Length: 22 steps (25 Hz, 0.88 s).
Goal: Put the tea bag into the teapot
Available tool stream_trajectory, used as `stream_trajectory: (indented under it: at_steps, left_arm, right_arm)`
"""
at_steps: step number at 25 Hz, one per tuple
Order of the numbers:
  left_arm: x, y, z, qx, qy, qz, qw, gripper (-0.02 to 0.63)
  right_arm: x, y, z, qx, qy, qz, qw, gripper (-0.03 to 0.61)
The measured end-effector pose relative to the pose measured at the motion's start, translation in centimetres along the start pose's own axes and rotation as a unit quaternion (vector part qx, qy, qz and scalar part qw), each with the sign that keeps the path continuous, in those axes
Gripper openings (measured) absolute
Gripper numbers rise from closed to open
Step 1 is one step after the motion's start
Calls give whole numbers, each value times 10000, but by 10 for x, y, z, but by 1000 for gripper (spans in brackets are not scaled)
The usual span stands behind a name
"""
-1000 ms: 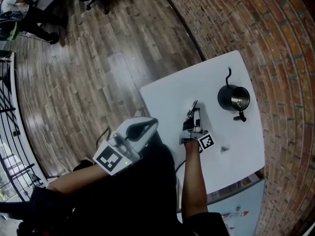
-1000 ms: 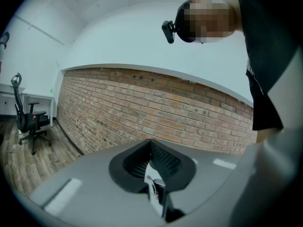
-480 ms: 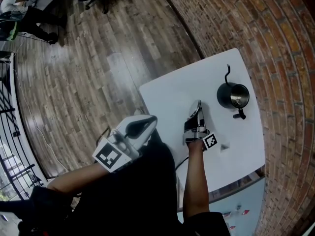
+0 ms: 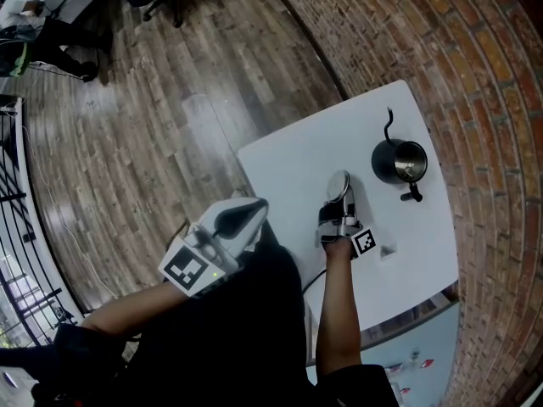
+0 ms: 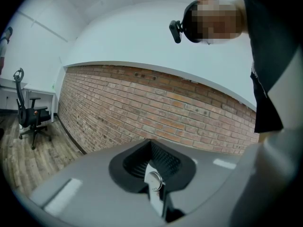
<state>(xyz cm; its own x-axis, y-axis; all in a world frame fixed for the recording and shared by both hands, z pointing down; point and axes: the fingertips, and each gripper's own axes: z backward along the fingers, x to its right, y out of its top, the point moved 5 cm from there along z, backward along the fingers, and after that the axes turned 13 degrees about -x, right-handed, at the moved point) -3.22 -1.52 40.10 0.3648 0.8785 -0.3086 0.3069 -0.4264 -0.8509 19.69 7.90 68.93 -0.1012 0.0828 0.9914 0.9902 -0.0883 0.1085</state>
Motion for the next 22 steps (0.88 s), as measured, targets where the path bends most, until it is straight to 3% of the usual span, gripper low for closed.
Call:
stream_trajectory:
  at_steps: [5, 11, 22]
  left_arm:
    - [0, 1, -1, 30, -86, 4, 10000, -2]
    - [4, 3, -3, 58, -237, -90, 9997, -2]
    - [6, 3, -3, 66, -815, -94, 9966, -2]
  right_arm:
    - [-5, 9, 13, 323, -372, 382, 9981, 195]
    - [-8, 25, 40, 834, -698, 775, 9910, 198]
    - [-36, 21, 67, 981, -1176, 1803, 9716, 196]
